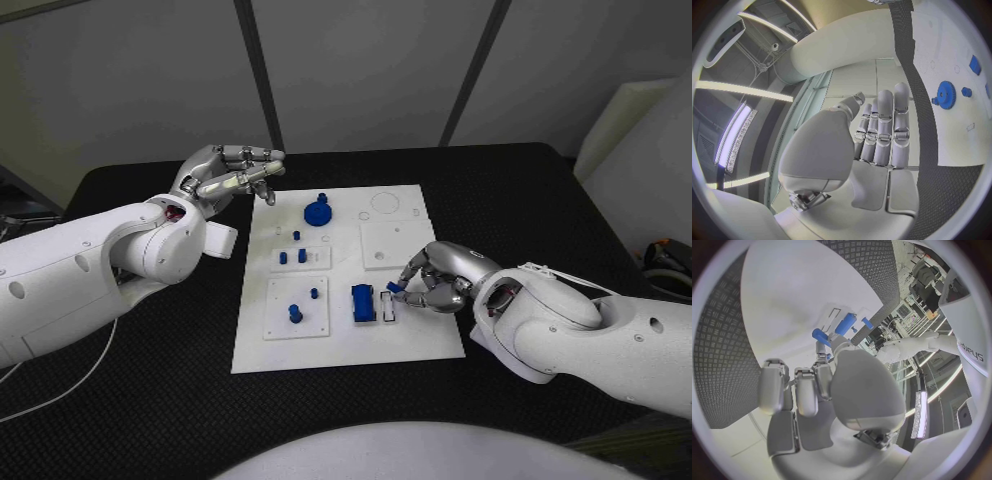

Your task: Assemble the parts on the task board

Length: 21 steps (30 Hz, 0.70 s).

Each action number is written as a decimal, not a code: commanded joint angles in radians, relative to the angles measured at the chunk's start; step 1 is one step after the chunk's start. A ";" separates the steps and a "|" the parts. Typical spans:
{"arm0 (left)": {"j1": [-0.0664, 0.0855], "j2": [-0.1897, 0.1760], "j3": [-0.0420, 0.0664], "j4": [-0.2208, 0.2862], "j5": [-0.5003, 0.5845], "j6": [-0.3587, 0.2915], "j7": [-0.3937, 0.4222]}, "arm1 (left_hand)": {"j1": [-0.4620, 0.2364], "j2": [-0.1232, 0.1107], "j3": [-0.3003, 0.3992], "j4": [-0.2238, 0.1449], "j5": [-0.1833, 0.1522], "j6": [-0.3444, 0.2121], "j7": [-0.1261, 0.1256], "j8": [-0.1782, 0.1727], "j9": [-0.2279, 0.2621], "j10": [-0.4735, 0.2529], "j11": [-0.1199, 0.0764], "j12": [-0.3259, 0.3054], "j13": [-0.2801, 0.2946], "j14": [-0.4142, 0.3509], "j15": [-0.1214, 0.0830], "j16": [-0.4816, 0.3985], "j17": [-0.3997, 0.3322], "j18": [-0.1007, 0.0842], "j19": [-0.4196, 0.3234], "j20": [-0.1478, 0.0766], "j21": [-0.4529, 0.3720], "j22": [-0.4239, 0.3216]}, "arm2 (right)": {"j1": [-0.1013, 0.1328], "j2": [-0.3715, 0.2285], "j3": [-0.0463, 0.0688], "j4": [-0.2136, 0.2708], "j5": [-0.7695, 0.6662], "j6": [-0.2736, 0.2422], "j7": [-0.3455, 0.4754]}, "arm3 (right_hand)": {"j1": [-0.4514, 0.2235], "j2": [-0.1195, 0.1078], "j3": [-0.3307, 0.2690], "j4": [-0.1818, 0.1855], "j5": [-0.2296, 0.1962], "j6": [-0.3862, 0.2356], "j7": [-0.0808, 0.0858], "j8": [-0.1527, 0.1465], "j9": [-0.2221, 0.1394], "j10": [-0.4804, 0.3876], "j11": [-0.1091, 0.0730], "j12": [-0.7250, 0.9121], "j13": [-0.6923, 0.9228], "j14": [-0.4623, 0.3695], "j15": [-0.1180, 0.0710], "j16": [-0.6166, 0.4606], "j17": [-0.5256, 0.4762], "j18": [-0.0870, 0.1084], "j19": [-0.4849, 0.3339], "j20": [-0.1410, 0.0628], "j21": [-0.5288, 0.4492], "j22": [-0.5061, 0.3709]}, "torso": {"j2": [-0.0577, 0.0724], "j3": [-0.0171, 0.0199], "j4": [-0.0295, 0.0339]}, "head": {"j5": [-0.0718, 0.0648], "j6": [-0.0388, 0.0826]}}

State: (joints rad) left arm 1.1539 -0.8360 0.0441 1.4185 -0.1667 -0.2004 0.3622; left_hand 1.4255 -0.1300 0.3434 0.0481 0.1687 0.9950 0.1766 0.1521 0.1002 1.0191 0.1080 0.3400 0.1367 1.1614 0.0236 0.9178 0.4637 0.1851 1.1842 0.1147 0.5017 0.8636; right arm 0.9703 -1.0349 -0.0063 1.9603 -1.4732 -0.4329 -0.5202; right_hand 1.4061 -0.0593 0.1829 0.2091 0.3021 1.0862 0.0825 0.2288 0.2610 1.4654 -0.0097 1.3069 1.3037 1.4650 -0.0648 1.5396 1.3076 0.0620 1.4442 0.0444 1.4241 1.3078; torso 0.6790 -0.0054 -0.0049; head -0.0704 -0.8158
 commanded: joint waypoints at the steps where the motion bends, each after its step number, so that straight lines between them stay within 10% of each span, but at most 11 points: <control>1: 0.002 -0.001 0.001 0.004 0.003 0.009 0.008 | -0.003 0.008 -0.007 -0.001 -0.004 -0.007 -0.003 0.003 -0.001 -0.007 -0.001 0.005 0.001 -0.005 0.001 0.005 -0.001 -0.003 0.001 0.005 -0.005 -0.001 | 0.001 0.015 0.000 -0.010 0.049 0.055 0.002 | -0.022 -0.003 -0.003 0.013 0.014 0.029 -0.018 -0.005 0.066 -0.003 -0.001 0.005 0.076 0.095 -0.007 0.005 0.214 -0.014 0.000 -0.002 0.000 0.075 | 0.000 -0.0001 -0.0004 | 0.003 0.000; 17: 0.002 -0.004 0.001 0.006 0.003 0.011 0.006 | -0.002 0.008 -0.008 -0.001 -0.004 -0.006 -0.003 0.004 -0.001 -0.008 -0.001 0.006 0.001 -0.006 0.001 0.005 -0.002 -0.003 0.002 0.005 -0.005 -0.002 | 0.001 0.055 0.000 -0.033 0.060 0.136 -0.041 | -0.106 -0.009 -0.052 0.068 0.113 0.048 -0.025 0.003 0.094 0.000 -0.007 0.006 0.081 0.096 -0.011 0.006 0.217 -0.014 0.001 -0.005 0.000 0.078 | -0.001 0.0009 -0.0017 | 0.009 -0.004; 21: 0.002 -0.005 0.001 0.006 0.003 0.012 0.005 | -0.002 0.008 -0.008 -0.001 -0.004 -0.006 -0.003 0.004 -0.001 -0.008 -0.001 0.006 0.001 -0.006 0.001 0.005 -0.002 -0.003 0.002 0.005 -0.005 -0.002 | 0.001 0.056 0.000 -0.035 0.046 0.142 -0.047 | -0.145 -0.002 -0.089 0.078 0.208 0.055 -0.030 0.013 0.113 0.000 -0.012 -0.004 0.074 0.096 -0.015 0.007 0.218 -0.014 0.003 -0.010 0.001 0.079 | -0.001 0.0010 -0.0017 | 0.010 -0.004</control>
State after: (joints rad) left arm 1.1540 -0.8401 0.0441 1.4226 -0.1667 -0.2000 0.3622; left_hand 1.4255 -0.1300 0.3406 0.0454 0.1687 0.9950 0.1766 0.1521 0.1003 1.0191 0.1081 0.3399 0.1367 1.1615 0.0236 0.9178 0.4637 0.1851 1.1843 0.1147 0.5017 0.8628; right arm 0.9718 -0.9794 -0.0049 1.9269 -1.4207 -0.3219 -0.5468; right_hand 1.2697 -0.0598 0.1007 0.2881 0.5034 1.1374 0.0512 0.2405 0.3754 1.4646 -0.0162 1.3044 1.3079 1.4650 -0.0718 1.5430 1.3075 0.0619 1.4477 0.0409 1.4241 1.3077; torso 0.6786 -0.0046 -0.0063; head -0.0610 -0.8200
